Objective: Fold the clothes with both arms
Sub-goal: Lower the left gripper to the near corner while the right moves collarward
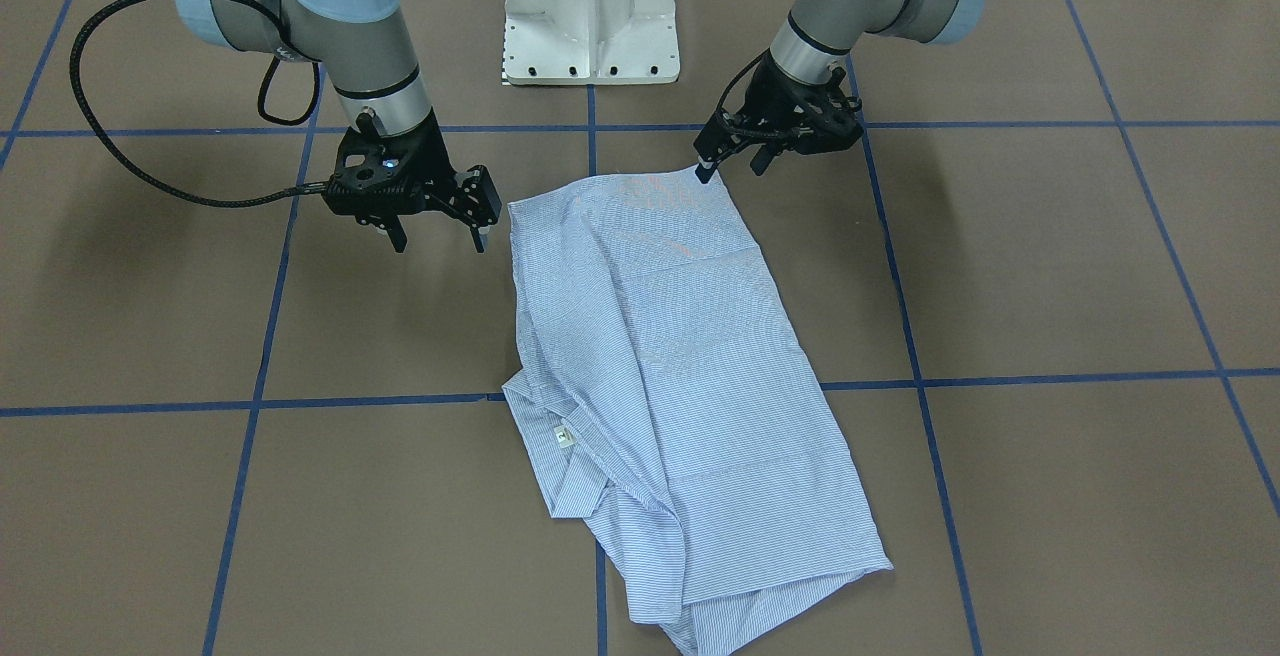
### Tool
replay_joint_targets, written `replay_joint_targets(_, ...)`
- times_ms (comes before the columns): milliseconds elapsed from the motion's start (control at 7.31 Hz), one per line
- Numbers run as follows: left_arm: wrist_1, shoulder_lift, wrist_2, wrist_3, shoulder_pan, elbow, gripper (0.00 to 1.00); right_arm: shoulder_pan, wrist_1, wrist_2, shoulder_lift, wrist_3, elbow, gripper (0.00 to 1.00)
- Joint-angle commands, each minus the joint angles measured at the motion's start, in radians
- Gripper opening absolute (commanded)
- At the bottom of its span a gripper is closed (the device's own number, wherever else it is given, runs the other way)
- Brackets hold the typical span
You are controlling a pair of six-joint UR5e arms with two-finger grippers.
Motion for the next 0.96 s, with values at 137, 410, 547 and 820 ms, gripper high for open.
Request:
replay_joint_targets(137,-0.005,-0.013,0.017,-0.011,0.06,0.041,1.0,0.0,0.0,-0.003,-0.004,0.006,0.002,1.0)
replay_joint_targets(410,-0.005,-0.013,0.017,-0.011,0.072,0.047,0.94,0.0,-0.001,-0.005,-0.004,0.007,0.002,1.0)
replay_joint_targets(547,-0.005,-0.018,0.017,-0.013,0.088,0.058,0.88,0.0,-0.001,-0.005,-0.004,0.007,0.002,1.0)
replay_joint_targets(820,-0.003,-0.038,0.018,-0.011,0.089,0.079,0.79,0.0,-0.001,-0.008,-0.007,0.01,0.002,1.0)
